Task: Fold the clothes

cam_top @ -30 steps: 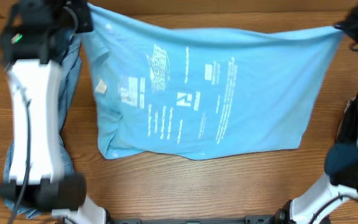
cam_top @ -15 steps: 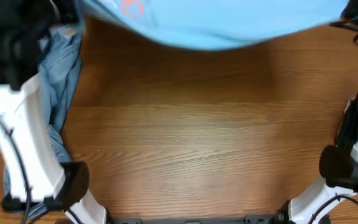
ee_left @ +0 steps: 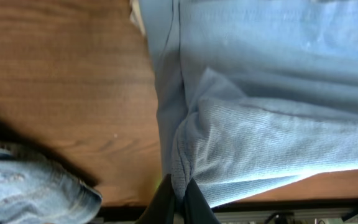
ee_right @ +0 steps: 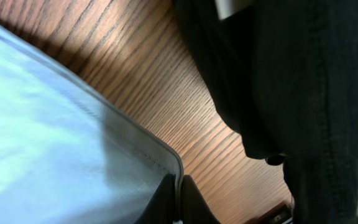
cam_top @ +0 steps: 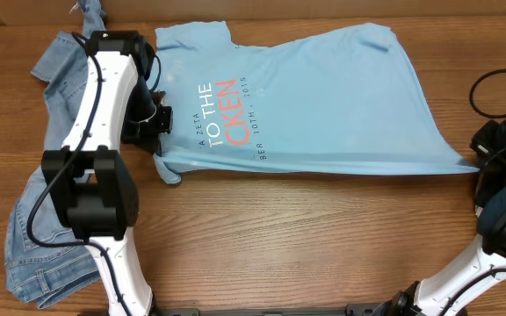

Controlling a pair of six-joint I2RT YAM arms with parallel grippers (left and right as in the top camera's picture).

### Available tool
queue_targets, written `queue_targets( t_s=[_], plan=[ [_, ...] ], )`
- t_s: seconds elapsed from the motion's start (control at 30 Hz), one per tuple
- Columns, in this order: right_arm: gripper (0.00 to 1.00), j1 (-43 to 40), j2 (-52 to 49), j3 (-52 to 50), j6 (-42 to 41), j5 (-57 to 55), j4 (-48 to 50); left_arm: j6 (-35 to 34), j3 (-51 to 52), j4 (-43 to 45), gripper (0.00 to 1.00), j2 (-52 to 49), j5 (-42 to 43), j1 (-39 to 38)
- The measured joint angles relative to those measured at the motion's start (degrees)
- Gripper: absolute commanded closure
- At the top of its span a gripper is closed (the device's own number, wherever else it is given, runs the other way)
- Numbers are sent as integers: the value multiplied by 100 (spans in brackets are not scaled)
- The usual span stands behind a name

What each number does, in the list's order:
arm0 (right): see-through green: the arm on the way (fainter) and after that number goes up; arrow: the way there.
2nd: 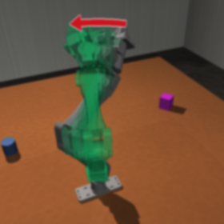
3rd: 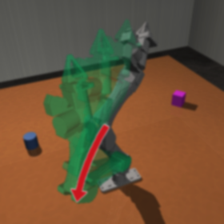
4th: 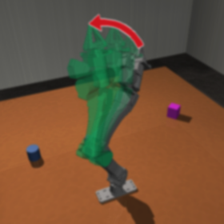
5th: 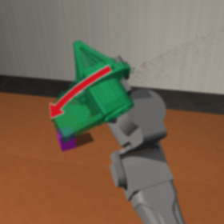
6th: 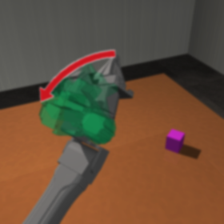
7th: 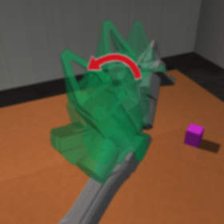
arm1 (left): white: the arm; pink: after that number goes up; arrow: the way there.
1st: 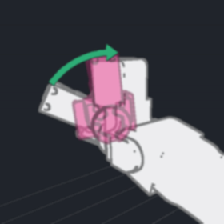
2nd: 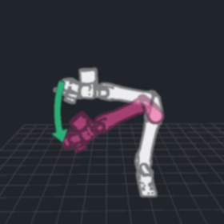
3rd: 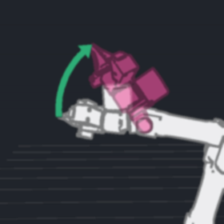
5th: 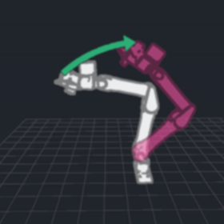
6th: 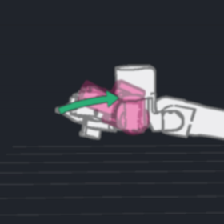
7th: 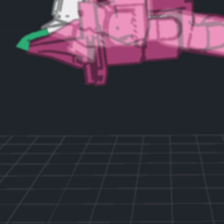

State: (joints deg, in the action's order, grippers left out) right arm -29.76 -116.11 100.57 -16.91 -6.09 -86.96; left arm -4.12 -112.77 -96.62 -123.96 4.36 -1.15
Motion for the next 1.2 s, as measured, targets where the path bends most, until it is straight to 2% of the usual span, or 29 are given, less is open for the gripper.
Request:
queue_targets(
  t_s=[0.17,0.27,0.4,0.53,0.67,0.87,1.07,1.1,1.13,1.17,1.2],
  plan=[
    [96,190,0,0,63,271,-2,-70,627,59,96,1314,17,0],
    [96,525,0,0,129,337,96,-192,737,391,96,1727,15,-28],
    [96,1019,0,-4,173,402,782,-310,940,1073,96,1694,-33,-188],
    [96,1102,0,-4,146,433,1381,-988,953,1864,96,1692,-844,-168],
    [96,1099,0,-11,87,437,2149,-1255,957,2785,96,1681,-1198,-85],
    [96,1104,0,-11,81,437,2347,-1263,957,3351,96,1080,-1279,-85],
    [96,1104,-26,-11,85,439,2636,-1180,957,3532,94,284,-1473,-85],
    [93,1104,-70,-11,85,450,2664,-1180,957,3591,92,271,-1510,-85],
    [85,1106,-157,-11,85,472,2715,-1178,957,3659,82,271,-1543,-85],
    [69,1104,-243,-11,79,485,2750,-1176,957,3670,76,271,-1567,-85],
    [65,1106,-339,-11,81,501,2793,-1152,957,3668,67,269,-1587,-85]
  ],
)
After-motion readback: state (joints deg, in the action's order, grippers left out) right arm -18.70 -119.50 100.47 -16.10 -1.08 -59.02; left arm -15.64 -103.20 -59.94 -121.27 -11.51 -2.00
